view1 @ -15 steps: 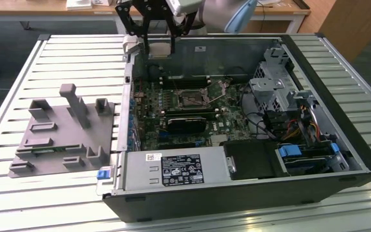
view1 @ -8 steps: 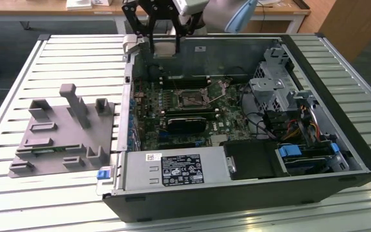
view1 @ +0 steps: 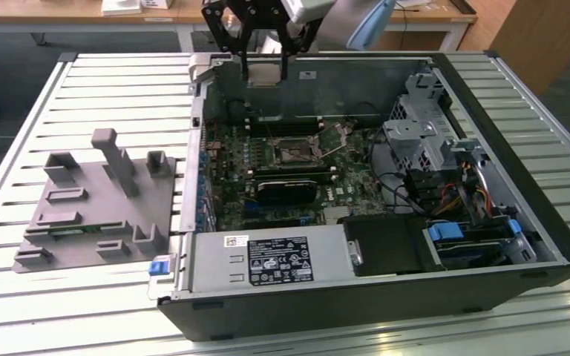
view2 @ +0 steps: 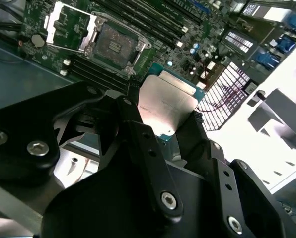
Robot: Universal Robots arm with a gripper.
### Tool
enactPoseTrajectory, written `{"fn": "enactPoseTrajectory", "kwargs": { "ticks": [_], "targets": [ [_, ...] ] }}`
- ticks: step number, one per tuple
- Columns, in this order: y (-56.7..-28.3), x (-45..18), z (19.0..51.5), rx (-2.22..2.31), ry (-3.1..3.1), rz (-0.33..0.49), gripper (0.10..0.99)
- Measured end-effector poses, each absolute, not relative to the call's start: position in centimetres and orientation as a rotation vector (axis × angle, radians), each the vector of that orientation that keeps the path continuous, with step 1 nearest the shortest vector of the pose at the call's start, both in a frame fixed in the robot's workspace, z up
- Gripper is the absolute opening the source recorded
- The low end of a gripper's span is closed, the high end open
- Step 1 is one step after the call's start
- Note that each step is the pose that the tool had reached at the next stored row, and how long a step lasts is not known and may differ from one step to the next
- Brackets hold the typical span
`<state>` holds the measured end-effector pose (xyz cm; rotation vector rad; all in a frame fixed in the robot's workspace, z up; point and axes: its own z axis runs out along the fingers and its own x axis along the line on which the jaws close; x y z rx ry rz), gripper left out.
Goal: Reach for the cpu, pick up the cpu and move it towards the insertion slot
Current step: 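Pick up the cpu and move it towards the insertion slot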
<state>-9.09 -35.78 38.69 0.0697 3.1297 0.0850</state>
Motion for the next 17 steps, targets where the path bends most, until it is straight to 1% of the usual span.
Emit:
{"fn": "enactPoseTrajectory", "kwargs": {
  "ticks": [17],
  "targets": [
    [-35.4,-4.7,38.6,0.084,3.128,0.085,0.545]
  ]
}}
